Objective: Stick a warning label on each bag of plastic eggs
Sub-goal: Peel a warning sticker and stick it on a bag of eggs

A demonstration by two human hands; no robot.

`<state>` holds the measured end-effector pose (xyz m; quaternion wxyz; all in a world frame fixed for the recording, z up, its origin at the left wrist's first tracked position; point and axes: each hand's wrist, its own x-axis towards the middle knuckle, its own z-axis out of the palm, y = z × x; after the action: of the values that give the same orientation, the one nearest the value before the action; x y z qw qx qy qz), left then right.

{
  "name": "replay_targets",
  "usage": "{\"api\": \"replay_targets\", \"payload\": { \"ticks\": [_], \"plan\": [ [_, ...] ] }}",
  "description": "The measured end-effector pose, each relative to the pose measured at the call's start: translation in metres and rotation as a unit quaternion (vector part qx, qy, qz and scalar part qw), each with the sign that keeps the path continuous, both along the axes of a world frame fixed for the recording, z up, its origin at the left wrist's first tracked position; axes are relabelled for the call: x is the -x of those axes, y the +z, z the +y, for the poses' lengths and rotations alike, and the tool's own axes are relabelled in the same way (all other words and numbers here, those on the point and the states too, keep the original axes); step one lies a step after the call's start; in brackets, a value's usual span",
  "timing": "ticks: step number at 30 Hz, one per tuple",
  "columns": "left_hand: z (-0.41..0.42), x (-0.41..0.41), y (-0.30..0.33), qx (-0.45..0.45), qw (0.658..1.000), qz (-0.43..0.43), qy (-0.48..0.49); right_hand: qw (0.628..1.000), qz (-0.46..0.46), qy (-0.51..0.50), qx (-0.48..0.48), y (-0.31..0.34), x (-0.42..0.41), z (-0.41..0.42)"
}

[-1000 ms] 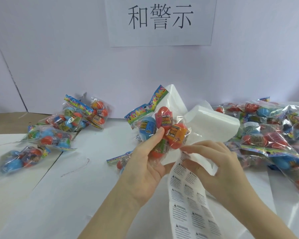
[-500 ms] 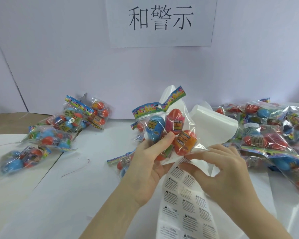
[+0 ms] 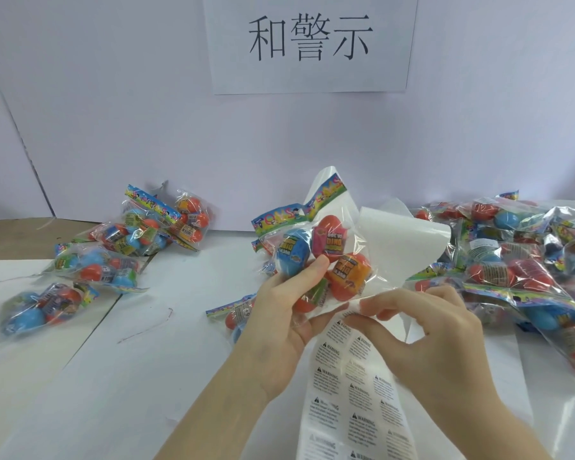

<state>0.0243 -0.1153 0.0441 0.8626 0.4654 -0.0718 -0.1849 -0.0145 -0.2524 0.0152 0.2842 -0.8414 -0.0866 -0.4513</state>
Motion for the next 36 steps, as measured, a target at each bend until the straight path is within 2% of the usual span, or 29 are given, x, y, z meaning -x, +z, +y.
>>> {"api": "replay_targets", "payload": {
  "ticks": [4, 8, 12, 15, 17, 20, 26, 32, 36],
  "plan": [
    [-0.003, -0.001, -0.002, -0.016, 0.999, 0.014, 0.032, 0.999, -0.013, 0.001, 0.05, -0.002, 0.0, 0.001],
    [-0.003, -0.005, -0.005, -0.034, 0.993, 0.031, 0.105, 0.998, 0.006, 0.037, 0.055, -0.004, 0.002, 0.002],
    [0.001, -0.01, -0.007, -0.098, 0.983, 0.029, 0.155, 0.996, 0.033, 0.085, 0.003, 0.0, 0.007, 0.0],
    [0.006, -0.01, -0.004, -0.16, 0.97, -0.012, 0.184, 0.998, 0.005, 0.048, -0.04, 0.002, 0.005, -0.002],
    [0.008, -0.009, 0.0, -0.169, 0.964, -0.045, 0.199, 0.998, -0.021, 0.013, -0.054, 0.002, 0.003, -0.004],
    [0.01, -0.007, 0.004, -0.147, 0.971, -0.067, 0.176, 0.997, -0.037, 0.0, -0.071, 0.004, 0.001, -0.007],
    [0.008, -0.002, 0.007, -0.161, 0.98, -0.092, 0.077, 0.994, -0.018, 0.072, -0.08, 0.011, 0.006, -0.009],
    [0.004, 0.001, 0.006, -0.176, 0.977, -0.106, 0.057, 0.995, -0.019, 0.101, -0.021, 0.014, 0.004, -0.008],
    [0.002, 0.002, 0.004, -0.19, 0.971, -0.14, 0.05, 0.996, -0.028, 0.083, 0.03, 0.012, 0.002, -0.008]
  ]
}}
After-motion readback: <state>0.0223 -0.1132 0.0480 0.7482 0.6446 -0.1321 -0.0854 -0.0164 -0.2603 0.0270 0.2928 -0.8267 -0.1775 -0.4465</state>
